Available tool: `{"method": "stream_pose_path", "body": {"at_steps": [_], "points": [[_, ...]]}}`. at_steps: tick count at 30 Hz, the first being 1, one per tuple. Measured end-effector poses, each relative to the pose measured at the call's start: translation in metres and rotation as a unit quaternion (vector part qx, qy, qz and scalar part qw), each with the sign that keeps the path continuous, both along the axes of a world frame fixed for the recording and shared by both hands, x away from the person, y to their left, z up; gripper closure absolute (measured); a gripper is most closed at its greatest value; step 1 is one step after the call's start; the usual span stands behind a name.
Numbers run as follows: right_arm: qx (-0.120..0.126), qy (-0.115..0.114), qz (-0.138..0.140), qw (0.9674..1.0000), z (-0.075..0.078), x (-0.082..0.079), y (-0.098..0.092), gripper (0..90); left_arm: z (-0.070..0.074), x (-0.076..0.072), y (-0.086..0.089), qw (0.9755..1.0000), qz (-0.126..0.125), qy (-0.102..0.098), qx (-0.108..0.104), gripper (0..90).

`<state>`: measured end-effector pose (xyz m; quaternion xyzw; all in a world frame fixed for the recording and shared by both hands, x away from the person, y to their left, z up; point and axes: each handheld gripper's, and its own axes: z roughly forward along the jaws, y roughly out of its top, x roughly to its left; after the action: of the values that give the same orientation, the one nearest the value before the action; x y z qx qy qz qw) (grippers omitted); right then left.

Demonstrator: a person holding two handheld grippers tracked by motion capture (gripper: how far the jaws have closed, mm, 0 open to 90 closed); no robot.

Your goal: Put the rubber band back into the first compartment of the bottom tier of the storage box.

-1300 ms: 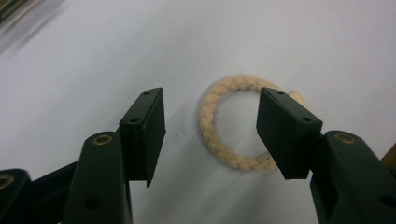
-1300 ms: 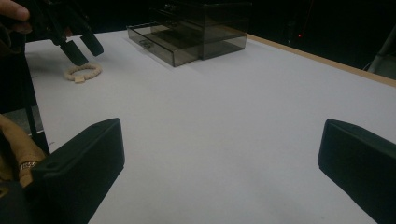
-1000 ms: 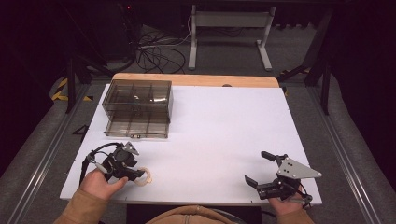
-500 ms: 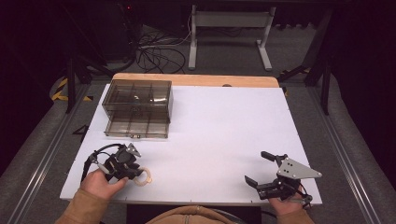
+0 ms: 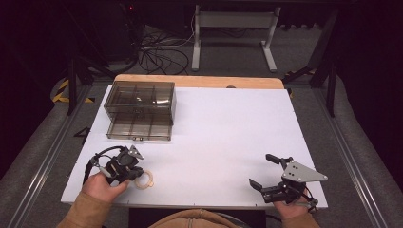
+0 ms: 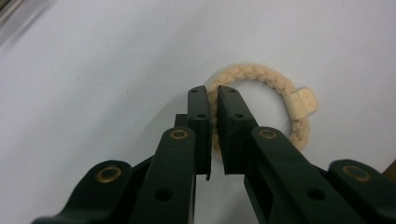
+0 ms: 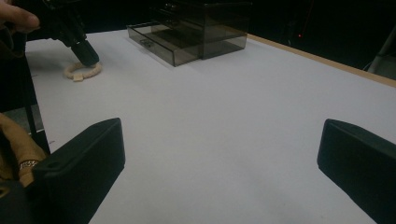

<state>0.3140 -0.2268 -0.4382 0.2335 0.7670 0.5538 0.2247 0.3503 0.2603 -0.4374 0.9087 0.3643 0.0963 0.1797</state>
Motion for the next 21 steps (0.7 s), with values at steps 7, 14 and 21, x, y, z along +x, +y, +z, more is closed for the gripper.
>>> {"method": "stream_pose_path", "body": {"at_steps": [7,14,21], "points": [[0.000,0.000,0.000,1.0000,0.000,0.000,0.000,1.2,0.006,-0.002,0.003,0.9997,0.002,-0.012,-0.020,84.4],[0.000,-0.001,0.000,1.0000,0.000,0.000,0.000,1.2,0.016,-0.006,0.010,0.9971,0.012,-0.050,-0.057,84.4],[0.000,0.000,0.000,1.0000,0.000,0.000,0.000,1.2,0.026,-0.011,0.018,0.9898,0.022,-0.096,-0.103,84.4]]}}
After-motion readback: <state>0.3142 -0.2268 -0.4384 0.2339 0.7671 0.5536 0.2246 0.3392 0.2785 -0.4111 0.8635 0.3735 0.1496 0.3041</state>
